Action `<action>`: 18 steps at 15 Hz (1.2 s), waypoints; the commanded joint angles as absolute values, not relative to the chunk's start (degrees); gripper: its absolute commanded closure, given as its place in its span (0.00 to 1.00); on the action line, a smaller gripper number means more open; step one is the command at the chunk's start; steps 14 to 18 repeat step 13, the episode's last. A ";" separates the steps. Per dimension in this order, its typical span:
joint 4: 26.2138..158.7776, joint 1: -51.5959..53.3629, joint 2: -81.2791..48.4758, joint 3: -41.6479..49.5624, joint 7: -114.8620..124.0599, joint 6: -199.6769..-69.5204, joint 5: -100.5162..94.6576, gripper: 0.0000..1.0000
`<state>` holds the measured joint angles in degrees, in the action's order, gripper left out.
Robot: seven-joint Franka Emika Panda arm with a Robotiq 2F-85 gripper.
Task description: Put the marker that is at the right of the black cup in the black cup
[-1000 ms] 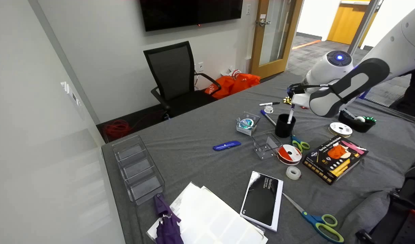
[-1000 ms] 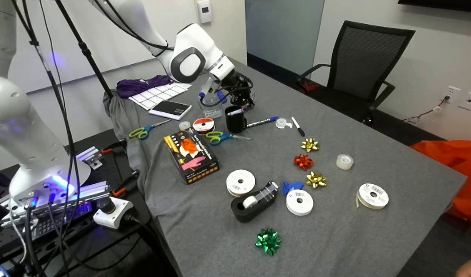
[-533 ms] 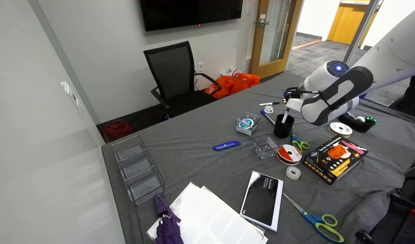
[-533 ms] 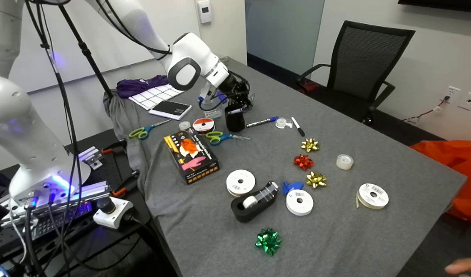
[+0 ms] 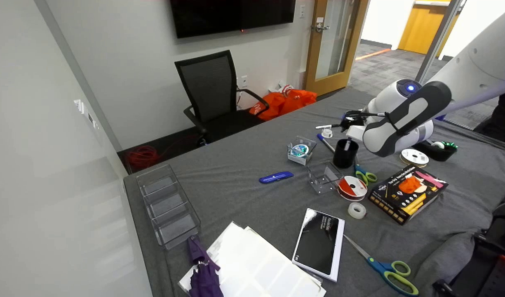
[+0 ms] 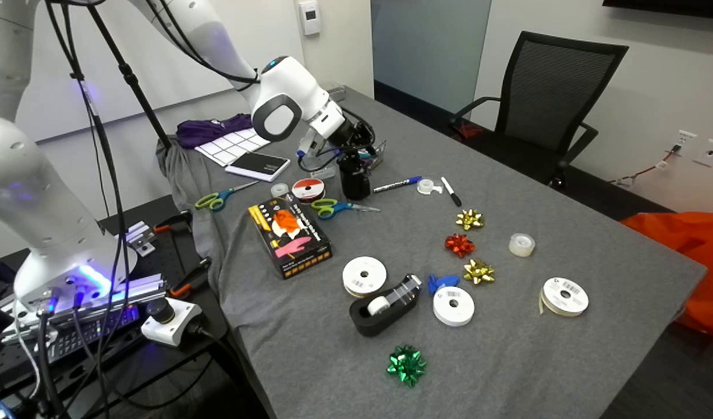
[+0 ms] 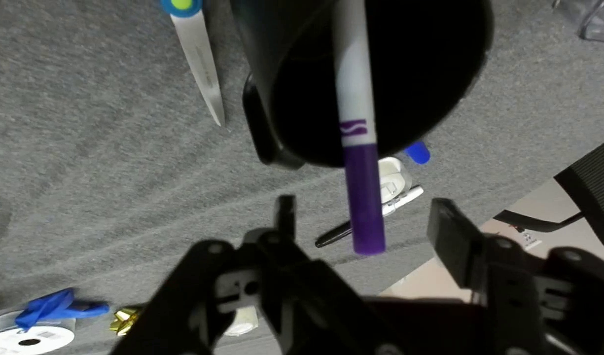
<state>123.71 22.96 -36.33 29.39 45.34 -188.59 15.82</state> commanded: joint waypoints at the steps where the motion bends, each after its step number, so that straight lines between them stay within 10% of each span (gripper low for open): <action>1: 125.71 15.40 -29.13 23.21 36.78 -185.66 15.61 0.00; 18: 121.76 -2.23 -14.11 16.68 18.92 -148.77 7.61 0.00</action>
